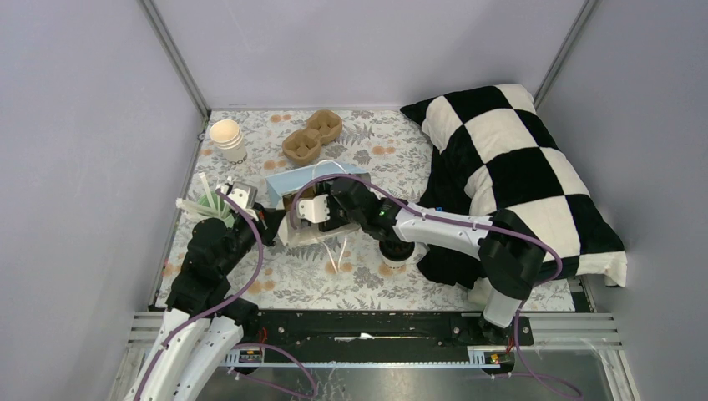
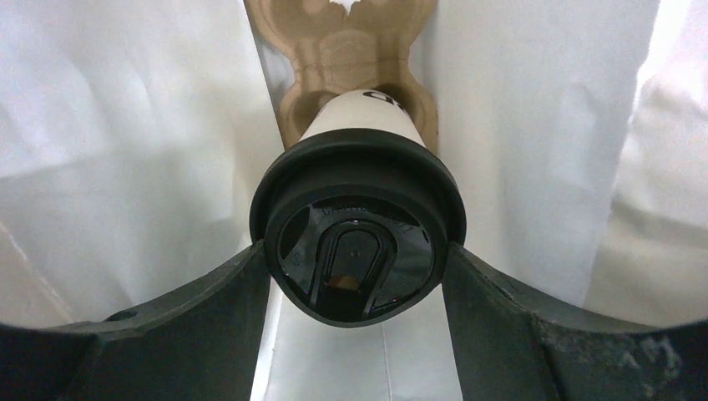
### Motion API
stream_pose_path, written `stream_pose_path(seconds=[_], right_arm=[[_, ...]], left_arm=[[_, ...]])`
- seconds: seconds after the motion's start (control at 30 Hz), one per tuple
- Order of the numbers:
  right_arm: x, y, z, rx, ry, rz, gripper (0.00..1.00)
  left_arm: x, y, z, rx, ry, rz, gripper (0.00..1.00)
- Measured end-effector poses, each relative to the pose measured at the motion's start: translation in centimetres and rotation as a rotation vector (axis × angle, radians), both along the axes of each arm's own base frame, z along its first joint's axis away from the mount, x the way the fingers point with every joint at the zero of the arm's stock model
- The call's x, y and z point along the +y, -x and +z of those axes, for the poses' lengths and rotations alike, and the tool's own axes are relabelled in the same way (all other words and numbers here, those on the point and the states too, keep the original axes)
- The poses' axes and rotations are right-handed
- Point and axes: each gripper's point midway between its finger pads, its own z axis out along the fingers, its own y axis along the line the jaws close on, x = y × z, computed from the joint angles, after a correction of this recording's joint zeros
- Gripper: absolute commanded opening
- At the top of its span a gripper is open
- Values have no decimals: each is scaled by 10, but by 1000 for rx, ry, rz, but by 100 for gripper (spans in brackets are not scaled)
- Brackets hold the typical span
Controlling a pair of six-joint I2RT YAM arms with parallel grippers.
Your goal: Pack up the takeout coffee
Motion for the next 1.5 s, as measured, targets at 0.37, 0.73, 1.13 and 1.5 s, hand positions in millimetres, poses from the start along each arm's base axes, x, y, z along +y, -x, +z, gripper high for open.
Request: stream_pose_path(seconds=[0.37,0.73,1.13,1.5], right_arm=[[4,-11,-12,-7,-10,-23,34],[-6,-9,-14,10,-18,-66,33],[-12,-12,-15,7,-24,-114,34],[-1,-9,-8,33,-58,-77,31]], left_arm=[[0,1,-7,32,-7,1,0],[-1,1,-7,43,8,4,0],[-4,2,-7,67,31,-5,0],[-11,8,1,95,78,-34,0]])
